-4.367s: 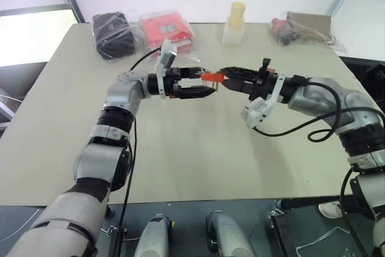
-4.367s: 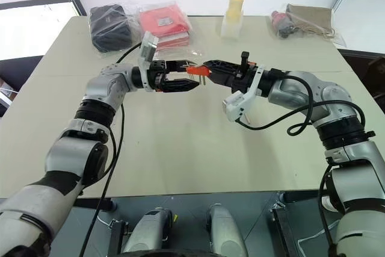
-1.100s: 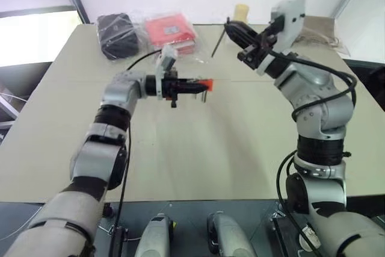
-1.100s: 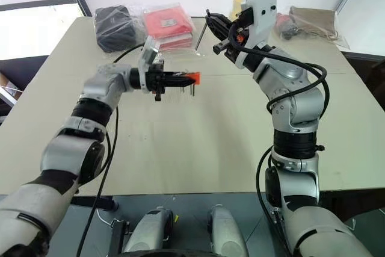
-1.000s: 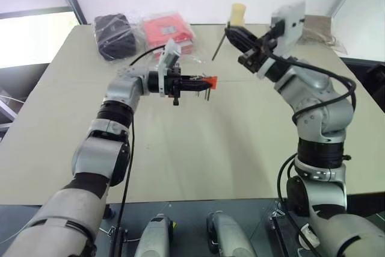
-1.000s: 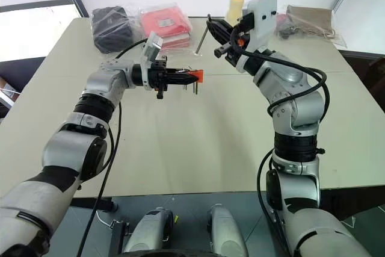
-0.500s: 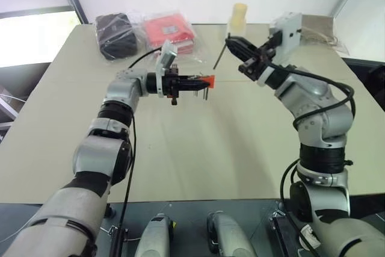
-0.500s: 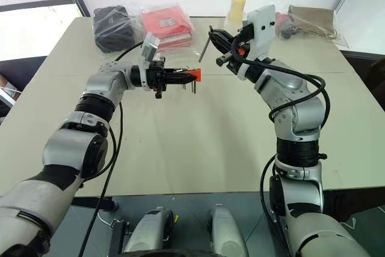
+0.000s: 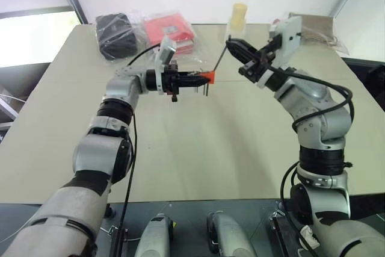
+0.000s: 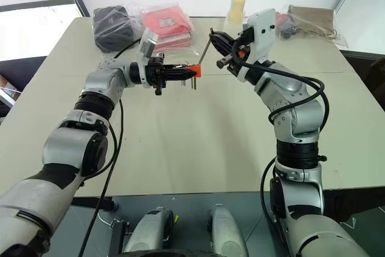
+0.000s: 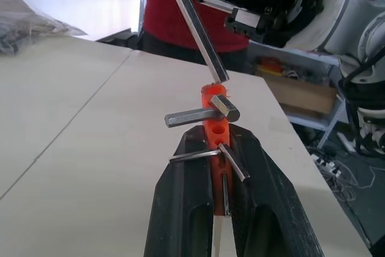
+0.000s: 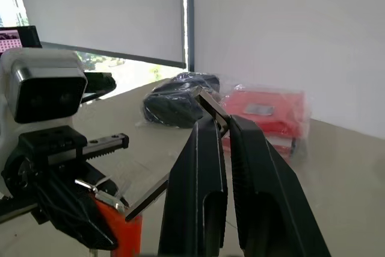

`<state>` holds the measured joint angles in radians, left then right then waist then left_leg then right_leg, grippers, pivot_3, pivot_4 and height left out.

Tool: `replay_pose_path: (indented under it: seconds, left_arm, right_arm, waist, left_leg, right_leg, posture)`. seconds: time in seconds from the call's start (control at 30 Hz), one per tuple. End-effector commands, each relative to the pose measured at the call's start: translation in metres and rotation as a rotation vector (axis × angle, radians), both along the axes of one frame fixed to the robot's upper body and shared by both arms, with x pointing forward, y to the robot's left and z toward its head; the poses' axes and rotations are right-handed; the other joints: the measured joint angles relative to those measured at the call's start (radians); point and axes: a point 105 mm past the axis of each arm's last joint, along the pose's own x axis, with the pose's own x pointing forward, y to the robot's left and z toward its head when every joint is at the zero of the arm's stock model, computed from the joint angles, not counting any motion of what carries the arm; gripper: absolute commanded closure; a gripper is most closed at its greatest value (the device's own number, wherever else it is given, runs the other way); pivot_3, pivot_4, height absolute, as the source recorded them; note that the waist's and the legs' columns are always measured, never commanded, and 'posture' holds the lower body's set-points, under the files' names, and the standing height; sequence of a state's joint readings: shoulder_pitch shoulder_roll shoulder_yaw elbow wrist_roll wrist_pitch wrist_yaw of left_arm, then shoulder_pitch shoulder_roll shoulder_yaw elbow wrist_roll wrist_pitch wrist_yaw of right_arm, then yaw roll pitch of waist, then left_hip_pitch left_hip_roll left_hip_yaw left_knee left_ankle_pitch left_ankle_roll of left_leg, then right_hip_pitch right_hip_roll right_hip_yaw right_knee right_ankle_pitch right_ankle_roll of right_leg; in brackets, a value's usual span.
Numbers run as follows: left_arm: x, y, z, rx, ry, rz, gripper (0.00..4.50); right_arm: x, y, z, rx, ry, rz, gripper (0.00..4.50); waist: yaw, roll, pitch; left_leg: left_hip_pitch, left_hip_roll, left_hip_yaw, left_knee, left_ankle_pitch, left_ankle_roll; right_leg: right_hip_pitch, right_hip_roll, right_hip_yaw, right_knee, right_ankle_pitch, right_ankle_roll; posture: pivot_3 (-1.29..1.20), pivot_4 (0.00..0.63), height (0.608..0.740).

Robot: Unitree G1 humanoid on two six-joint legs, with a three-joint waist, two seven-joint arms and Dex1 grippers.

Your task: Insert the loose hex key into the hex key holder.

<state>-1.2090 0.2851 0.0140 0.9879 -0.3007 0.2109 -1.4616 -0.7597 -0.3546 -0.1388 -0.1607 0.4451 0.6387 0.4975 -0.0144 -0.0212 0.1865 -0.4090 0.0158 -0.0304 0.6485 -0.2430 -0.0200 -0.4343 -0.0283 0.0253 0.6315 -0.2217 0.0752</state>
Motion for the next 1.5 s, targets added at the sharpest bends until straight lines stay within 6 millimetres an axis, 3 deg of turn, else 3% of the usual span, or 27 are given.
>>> replay_pose_path:
  seconds: [0.03, 0.47, 0.97, 1.5]
  left_arm:
    - [-0.002, -0.003, 0.022, -0.033, -0.063, -0.021, 4.5]
    - [-0.001, -0.001, 0.023, -0.031, -0.068, -0.009, 4.5]
    - [-0.002, -0.003, 0.015, -0.007, -0.068, -0.019, 4.5]
    - [-0.003, 0.0, 0.01, 0.013, -0.06, -0.021, 4.5]
  right_arm:
    - [-0.004, -0.001, 0.008, -0.002, -0.042, -0.002, 4.43]
    - [-0.002, -0.003, 0.005, -0.017, -0.051, -0.005, 4.43]
    - [-0.019, 0.023, 0.007, -0.097, -0.121, 0.151, 4.43]
    - [-0.001, -0.001, 0.016, -0.021, -0.126, 0.01, 4.43]
  waist:
    - [0.0, 0.0, 0.0]
    - [0.0, 0.0, 0.0]
    - [0.0, 0.0, 0.0]
    - [0.0, 0.0, 0.0]
  left_leg:
    - [0.0, 0.0, 0.0, 0.0, 0.0, 0.0]
    - [0.0, 0.0, 0.0, 0.0, 0.0, 0.0]
    - [0.0, 0.0, 0.0, 0.0, 0.0, 0.0]
    - [0.0, 0.0, 0.0, 0.0, 0.0, 0.0]
  right_leg:
    - [0.0, 0.0, 0.0, 0.0, 0.0, 0.0]
    - [0.0, 0.0, 0.0, 0.0, 0.0, 0.0]
    - [0.0, 0.0, 0.0, 0.0, 0.0, 0.0]
    - [0.0, 0.0, 0.0, 0.0, 0.0, 0.0]
  posture:
    - [0.0, 0.15, 0.74]
    - [0.0, 0.15, 0.74]
    - [0.0, 0.15, 0.74]
    - [0.0, 0.15, 0.74]
